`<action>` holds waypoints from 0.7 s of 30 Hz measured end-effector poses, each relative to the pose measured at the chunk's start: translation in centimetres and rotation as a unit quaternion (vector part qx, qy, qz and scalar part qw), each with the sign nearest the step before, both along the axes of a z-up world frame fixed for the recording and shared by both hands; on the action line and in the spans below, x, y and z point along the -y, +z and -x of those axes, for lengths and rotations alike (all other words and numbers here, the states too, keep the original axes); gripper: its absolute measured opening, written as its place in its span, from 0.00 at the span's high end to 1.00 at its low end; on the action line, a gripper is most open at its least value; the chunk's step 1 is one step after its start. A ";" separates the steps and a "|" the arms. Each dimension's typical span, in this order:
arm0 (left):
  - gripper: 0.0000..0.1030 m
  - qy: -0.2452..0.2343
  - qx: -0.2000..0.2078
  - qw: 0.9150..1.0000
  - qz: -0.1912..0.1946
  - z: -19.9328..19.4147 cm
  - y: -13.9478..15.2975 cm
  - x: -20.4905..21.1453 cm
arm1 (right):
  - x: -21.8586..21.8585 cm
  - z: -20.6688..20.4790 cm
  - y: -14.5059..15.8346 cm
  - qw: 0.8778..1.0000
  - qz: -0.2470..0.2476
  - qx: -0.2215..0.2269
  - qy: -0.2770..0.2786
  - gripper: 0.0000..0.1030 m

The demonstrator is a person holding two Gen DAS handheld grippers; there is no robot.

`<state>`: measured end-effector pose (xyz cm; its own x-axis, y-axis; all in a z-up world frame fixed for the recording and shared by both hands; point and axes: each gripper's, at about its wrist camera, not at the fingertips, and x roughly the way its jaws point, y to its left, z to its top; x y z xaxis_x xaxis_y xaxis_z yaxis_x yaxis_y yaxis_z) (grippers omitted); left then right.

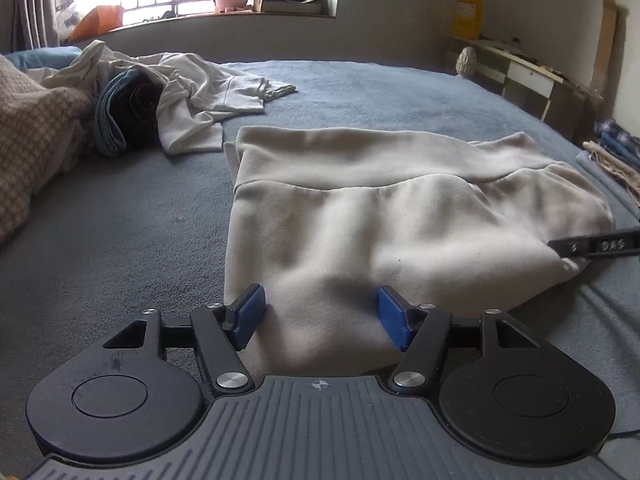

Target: Fold clothes

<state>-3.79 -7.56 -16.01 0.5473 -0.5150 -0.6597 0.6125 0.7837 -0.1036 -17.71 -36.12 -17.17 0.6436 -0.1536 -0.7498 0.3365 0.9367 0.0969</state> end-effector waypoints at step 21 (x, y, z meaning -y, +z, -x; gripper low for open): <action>0.14 0.014 0.014 1.000 0.004 1.4 3.5 1.2 | -0.8 0.8 -0.8 0.999 0.007 0.030 -0.037 0.77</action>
<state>-5.22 -8.78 -12.52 0.5804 -0.5035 -0.6400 0.5927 0.8001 -0.0920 -18.55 -35.31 -17.98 0.6745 -0.2124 -0.7071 0.3988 0.9108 0.1068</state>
